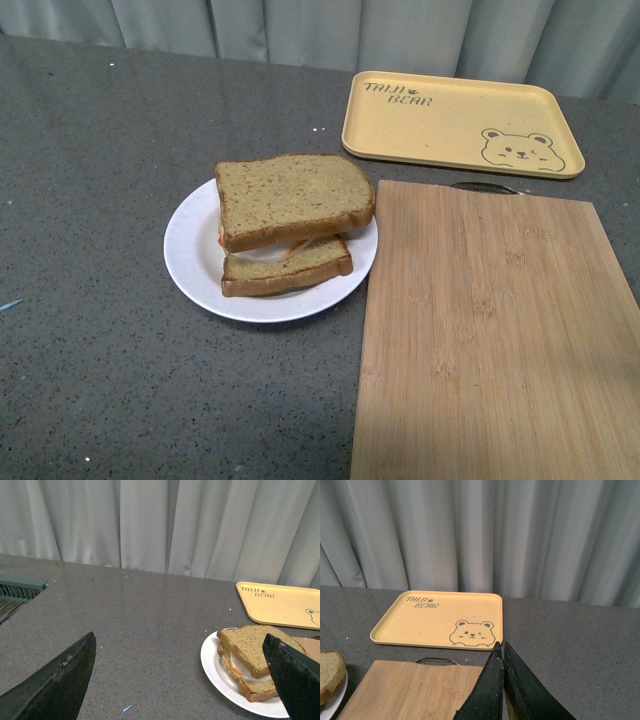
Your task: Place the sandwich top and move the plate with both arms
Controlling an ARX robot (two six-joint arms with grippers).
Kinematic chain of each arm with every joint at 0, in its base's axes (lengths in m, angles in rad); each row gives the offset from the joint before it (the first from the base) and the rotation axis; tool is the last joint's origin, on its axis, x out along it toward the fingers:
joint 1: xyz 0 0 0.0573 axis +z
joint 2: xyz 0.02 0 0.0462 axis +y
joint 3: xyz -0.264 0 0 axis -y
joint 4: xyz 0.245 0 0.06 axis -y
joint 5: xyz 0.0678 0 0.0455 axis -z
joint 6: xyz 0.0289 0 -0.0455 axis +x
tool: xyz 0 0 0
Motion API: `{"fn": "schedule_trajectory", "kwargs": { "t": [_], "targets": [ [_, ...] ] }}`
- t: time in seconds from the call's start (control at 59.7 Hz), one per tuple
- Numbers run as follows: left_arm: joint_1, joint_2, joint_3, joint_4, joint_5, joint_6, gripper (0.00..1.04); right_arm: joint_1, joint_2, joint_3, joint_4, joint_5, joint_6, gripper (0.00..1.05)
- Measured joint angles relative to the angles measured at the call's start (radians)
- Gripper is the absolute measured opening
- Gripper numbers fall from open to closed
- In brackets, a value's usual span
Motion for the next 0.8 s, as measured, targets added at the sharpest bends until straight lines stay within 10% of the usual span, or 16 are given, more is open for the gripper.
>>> {"fn": "schedule_trajectory", "kwargs": {
  "t": [0.804],
  "targets": [
    [0.000,0.000,0.000,0.000,0.000,0.000,0.98,-0.002,-0.592,-0.067,-0.502,-0.007,0.000,0.01]
  ]
}}
